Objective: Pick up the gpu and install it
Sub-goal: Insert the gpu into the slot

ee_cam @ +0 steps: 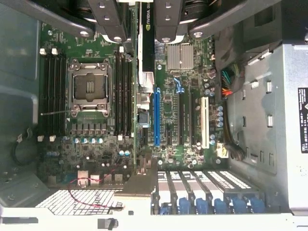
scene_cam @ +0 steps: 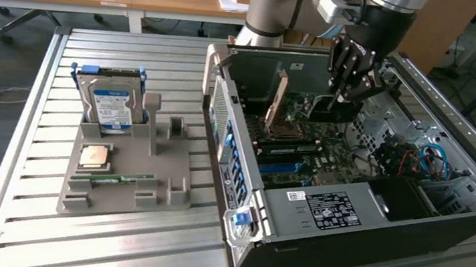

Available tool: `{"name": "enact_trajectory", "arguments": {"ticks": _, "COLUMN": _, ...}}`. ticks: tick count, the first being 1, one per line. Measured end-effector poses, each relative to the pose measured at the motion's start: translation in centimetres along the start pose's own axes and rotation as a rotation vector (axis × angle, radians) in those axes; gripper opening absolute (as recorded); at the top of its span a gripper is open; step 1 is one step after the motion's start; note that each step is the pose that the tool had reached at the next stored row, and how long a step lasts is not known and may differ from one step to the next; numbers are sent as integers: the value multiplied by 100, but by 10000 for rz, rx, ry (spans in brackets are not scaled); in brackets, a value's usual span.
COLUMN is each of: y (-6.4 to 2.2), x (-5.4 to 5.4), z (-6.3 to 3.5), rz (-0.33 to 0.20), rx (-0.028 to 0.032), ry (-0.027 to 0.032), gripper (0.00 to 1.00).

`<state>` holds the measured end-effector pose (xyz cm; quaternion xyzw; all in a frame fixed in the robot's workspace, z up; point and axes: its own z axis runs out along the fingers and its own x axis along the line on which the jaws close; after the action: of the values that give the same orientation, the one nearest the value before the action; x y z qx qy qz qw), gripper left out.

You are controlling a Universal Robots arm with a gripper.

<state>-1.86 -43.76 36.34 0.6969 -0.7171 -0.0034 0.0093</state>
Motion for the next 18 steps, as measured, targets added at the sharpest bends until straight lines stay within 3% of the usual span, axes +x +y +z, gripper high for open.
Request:
{"name": "enact_trajectory", "arguments": {"ticks": 4, "y": -3, "x": 54, "z": 25, "rz": -34, "rx": 6, "ry": -60, "gripper": 27}}
{"name": "enact_trajectory", "arguments": {"ticks": 7, "y": -1, "x": 83, "z": 37, "rz": -56, "rx": 30, "ry": -159, "gripper": 27}}
{"name": "enact_trajectory", "arguments": {"ticks": 9, "y": 4, "x": 87, "z": 53, "rz": -69, "rx": 64, "ry": -195, "gripper": 27}}
{"name": "enact_trajectory", "arguments": {"ticks": 18, "y": 26, "x": 92, "z": 179, "rz": -76, "rx": 73, "ry": -194, "gripper": 27}}
